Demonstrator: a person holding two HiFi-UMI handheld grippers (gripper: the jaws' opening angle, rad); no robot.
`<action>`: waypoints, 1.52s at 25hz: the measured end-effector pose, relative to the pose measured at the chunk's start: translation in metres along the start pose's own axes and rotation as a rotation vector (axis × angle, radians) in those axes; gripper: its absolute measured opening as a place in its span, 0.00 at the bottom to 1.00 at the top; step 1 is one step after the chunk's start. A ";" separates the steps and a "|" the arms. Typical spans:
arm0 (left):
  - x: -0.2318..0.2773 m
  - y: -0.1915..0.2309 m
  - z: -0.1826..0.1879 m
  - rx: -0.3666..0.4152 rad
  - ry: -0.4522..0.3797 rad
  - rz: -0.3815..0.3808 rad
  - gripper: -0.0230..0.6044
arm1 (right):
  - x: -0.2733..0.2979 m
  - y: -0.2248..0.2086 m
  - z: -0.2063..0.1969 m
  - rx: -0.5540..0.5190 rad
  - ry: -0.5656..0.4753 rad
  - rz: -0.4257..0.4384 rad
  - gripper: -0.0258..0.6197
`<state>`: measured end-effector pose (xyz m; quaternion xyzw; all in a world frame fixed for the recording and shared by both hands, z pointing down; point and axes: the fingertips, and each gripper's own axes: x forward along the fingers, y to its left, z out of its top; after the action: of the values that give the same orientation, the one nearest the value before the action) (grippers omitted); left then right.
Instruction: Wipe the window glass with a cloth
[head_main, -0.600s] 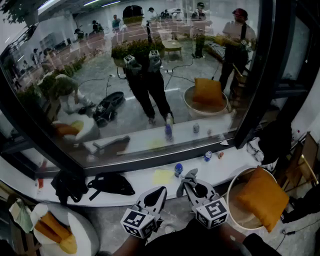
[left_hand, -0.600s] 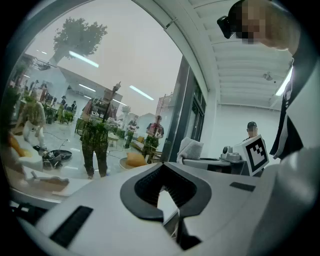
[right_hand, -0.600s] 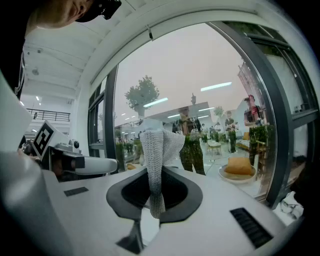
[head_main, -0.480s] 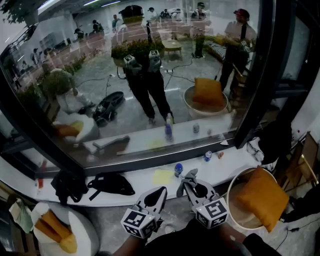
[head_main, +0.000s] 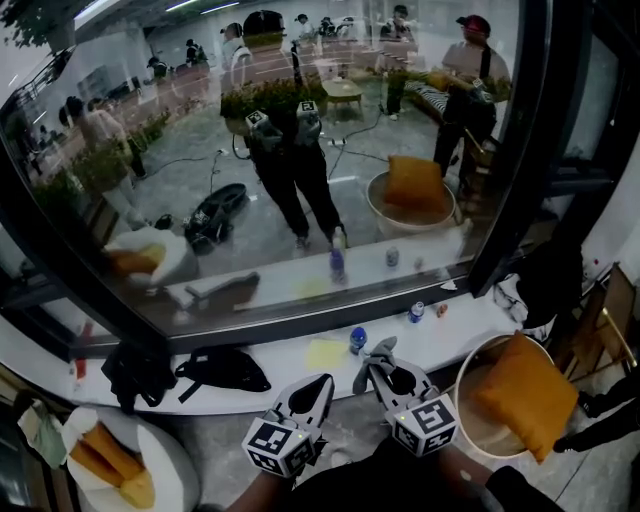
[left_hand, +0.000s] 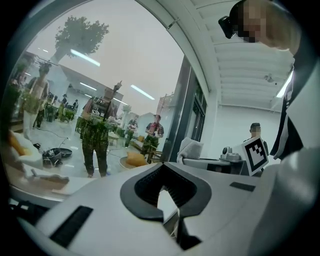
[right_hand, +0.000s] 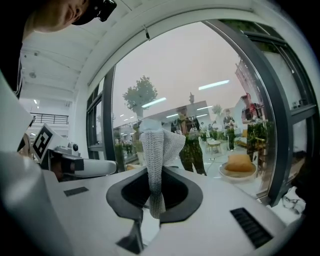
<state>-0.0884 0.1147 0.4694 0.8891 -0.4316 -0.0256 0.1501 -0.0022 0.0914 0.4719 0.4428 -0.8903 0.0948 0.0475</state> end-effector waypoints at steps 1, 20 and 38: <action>0.000 0.002 -0.001 0.003 0.004 0.001 0.05 | 0.001 0.000 0.000 -0.002 0.002 -0.001 0.12; 0.054 0.024 0.025 0.040 -0.005 0.012 0.05 | 0.039 -0.063 0.032 -0.036 -0.030 -0.027 0.12; 0.237 0.017 0.049 0.099 0.033 -0.068 0.05 | 0.091 -0.261 0.086 -0.066 -0.055 -0.134 0.12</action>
<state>0.0389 -0.0910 0.4474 0.9100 -0.3992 0.0054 0.1121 0.1508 -0.1519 0.4367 0.5021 -0.8622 0.0497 0.0442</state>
